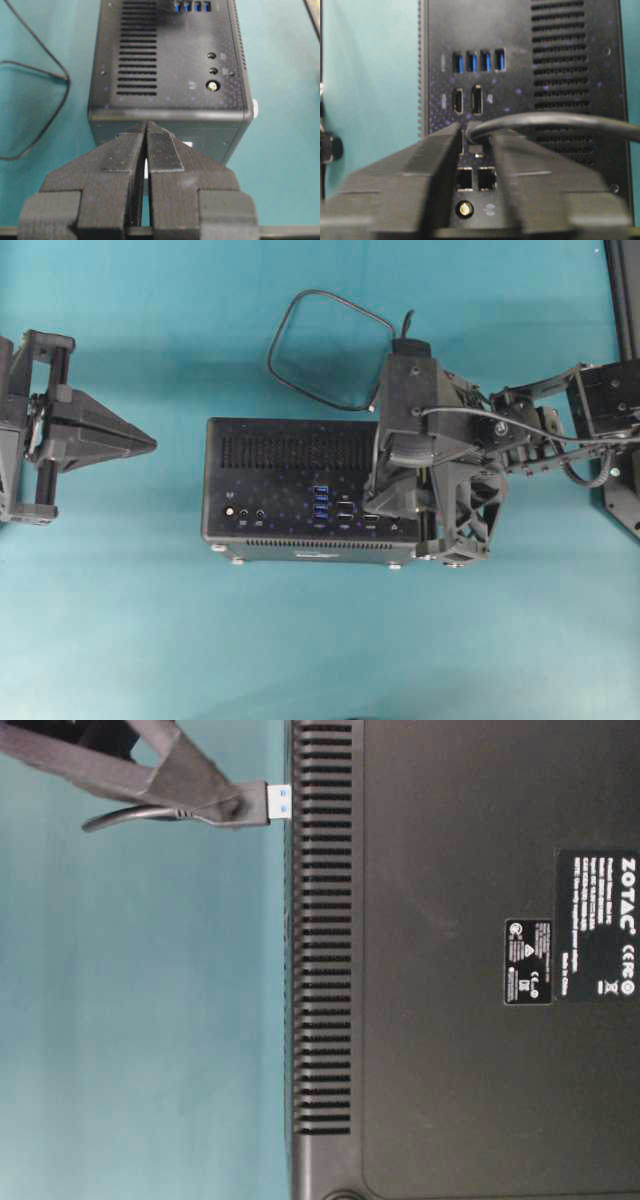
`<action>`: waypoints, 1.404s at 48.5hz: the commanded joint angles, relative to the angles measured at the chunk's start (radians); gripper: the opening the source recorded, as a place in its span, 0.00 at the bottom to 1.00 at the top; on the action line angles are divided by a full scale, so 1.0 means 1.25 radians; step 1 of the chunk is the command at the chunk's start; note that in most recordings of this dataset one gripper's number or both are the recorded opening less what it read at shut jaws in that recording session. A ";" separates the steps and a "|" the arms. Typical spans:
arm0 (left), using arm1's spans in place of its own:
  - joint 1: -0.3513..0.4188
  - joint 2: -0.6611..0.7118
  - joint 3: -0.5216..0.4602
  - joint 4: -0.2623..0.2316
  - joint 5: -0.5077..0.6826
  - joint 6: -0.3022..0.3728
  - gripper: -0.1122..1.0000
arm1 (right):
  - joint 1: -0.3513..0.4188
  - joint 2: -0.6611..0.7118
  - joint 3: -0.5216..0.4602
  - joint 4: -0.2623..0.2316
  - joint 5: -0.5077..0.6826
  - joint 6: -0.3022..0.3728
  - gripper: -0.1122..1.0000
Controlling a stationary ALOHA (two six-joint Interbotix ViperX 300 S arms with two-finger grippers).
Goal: Insert the USB into the PC box with both arms.
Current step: 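Close the right gripper on the black USB plug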
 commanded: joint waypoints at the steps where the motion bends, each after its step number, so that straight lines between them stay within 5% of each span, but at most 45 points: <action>1: 0.002 -0.001 -0.023 0.001 -0.004 0.001 0.10 | 0.002 -0.007 -0.018 0.001 -0.002 0.009 0.31; 11: 0.002 0.000 -0.023 0.001 -0.004 0.000 0.10 | 0.002 -0.009 -0.022 0.001 -0.002 0.007 0.19; 29: 0.002 0.001 -0.025 0.001 -0.005 0.001 0.10 | 0.010 -0.012 -0.064 -0.007 0.010 0.006 0.19; 46: 0.002 0.004 -0.023 0.002 -0.005 0.000 0.10 | 0.031 0.040 -0.106 -0.131 -0.005 0.009 0.19; 68: 0.002 0.002 -0.023 0.001 -0.005 0.000 0.10 | 0.031 0.102 -0.144 -0.199 0.002 0.009 0.19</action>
